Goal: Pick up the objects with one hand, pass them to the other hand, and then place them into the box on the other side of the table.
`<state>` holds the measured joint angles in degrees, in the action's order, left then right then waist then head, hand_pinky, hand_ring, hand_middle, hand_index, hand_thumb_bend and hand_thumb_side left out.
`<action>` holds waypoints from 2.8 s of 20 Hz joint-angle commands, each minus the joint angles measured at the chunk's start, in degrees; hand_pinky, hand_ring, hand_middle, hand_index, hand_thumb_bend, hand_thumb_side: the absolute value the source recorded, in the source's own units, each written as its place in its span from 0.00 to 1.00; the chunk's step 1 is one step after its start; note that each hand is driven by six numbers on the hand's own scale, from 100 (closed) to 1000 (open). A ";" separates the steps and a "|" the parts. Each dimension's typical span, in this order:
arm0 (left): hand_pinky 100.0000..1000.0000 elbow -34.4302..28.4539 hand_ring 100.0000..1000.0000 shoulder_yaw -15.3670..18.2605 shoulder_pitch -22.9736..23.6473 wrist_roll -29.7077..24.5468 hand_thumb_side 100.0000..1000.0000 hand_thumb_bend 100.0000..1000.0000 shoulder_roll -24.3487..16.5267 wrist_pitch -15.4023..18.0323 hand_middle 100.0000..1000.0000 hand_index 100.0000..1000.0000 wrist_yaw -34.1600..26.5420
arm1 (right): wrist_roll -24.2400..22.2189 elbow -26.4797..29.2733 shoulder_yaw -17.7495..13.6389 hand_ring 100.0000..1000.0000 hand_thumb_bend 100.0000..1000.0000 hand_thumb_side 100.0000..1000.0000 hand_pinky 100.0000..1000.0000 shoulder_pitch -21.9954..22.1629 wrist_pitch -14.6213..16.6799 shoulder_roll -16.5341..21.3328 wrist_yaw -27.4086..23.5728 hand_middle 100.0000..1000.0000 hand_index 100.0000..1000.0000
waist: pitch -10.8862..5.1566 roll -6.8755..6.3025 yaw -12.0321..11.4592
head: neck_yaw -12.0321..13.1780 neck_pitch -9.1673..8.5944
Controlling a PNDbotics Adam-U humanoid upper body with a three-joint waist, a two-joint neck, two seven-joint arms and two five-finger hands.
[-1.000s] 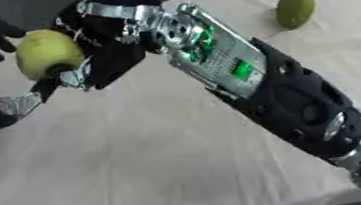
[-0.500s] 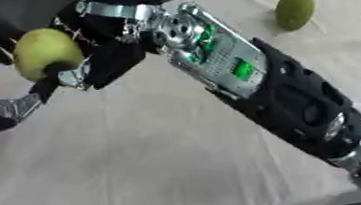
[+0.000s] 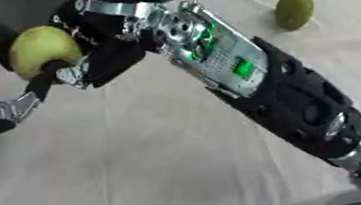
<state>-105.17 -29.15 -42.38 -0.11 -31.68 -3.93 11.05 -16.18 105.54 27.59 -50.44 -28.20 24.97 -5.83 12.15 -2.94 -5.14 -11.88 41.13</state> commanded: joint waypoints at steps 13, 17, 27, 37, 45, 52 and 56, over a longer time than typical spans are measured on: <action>0.36 -0.24 0.40 0.90 -1.64 1.85 0.18 0.19 0.79 0.74 0.41 0.42 -1.54 | -1.25 0.85 0.16 0.53 0.25 0.00 0.68 -0.97 -0.43 0.38 0.19 0.48 0.62 | -0.73 0.23 0.20 | -0.02 -0.33; 0.35 0.26 0.39 0.82 -1.64 2.05 0.17 0.20 0.72 0.61 0.40 0.42 -1.68 | -2.08 0.99 0.25 0.54 0.37 0.00 0.68 -1.03 -0.10 0.52 -0.05 0.49 0.64 | -0.71 0.31 0.20 | 0.07 -0.32; 0.32 0.37 0.36 0.69 -1.52 2.74 0.15 0.26 0.36 1.17 0.37 0.38 -2.36 | -3.82 1.15 -0.45 0.59 0.54 0.06 0.70 -1.01 1.00 0.79 1.16 0.55 0.70 | -0.68 0.45 0.26 | 0.29 -0.61; 0.30 0.73 0.33 0.97 -0.93 3.66 0.12 0.31 -0.01 0.67 0.34 0.36 -2.94 | -4.90 1.83 -1.74 0.64 0.60 0.13 0.71 -0.53 2.84 1.88 1.38 0.61 0.77 | -0.62 0.40 0.48 | 0.55 -0.89; 0.29 0.80 0.32 1.33 -0.66 4.16 0.11 0.32 0.00 0.42 0.33 0.35 -3.53 | -7.19 1.83 -2.43 0.69 0.64 0.17 0.73 -0.11 5.70 2.19 2.21 0.68 0.84 | -0.55 0.20 0.63 | 0.50 -0.78; 0.29 0.88 0.32 1.99 -0.09 5.15 0.11 0.31 -0.34 0.27 0.33 0.35 -3.69 | -7.12 2.33 -2.83 0.69 0.64 0.18 0.73 0.25 5.74 2.80 2.46 0.68 0.84 | -0.52 0.22 0.65 | 0.55 -0.84; 0.29 0.63 0.31 2.10 0.07 5.57 0.11 0.32 -0.44 0.62 0.33 0.34 -4.01 | -7.28 2.41 -2.84 0.70 0.64 0.18 0.73 0.40 5.58 2.94 2.66 0.68 0.84 | -0.51 0.27 0.62 | 0.54 -0.99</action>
<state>-103.84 -28.38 -41.76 5.02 -30.72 -3.40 7.17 -23.37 106.74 25.59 -49.35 -22.63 26.56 -3.41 12.45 -2.75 -4.46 -11.37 40.72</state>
